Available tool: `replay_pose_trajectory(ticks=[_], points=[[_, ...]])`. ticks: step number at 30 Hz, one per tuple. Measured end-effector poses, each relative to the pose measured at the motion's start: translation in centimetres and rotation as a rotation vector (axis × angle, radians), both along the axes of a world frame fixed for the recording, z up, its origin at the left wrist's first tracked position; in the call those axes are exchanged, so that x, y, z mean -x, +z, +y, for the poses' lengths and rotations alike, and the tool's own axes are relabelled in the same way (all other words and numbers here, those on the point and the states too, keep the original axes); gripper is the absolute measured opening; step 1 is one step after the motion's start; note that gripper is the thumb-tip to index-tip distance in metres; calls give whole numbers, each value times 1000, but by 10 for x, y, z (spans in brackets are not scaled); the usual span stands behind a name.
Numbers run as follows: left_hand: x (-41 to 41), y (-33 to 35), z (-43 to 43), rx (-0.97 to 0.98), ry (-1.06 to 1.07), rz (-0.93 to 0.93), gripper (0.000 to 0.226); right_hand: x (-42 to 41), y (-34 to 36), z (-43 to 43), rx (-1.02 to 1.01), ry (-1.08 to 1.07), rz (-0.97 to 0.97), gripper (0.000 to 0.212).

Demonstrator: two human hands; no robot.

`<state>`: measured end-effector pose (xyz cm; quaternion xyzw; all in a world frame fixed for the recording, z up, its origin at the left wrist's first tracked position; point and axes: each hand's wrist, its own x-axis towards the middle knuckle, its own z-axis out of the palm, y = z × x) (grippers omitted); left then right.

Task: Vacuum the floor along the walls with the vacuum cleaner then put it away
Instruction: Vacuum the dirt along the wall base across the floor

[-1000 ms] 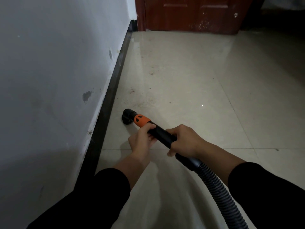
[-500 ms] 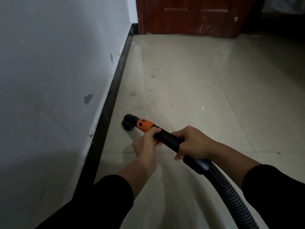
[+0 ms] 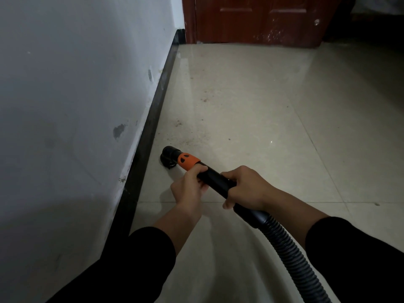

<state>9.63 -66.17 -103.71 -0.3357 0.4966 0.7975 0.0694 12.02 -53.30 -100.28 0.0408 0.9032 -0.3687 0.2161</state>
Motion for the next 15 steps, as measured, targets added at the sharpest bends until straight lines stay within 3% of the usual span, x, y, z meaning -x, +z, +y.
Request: replay_pose_trajectory(ticks=[15], points=[[35,-15,-27,49,25,-7,17,31,-18,-31,11,-5,81,38]])
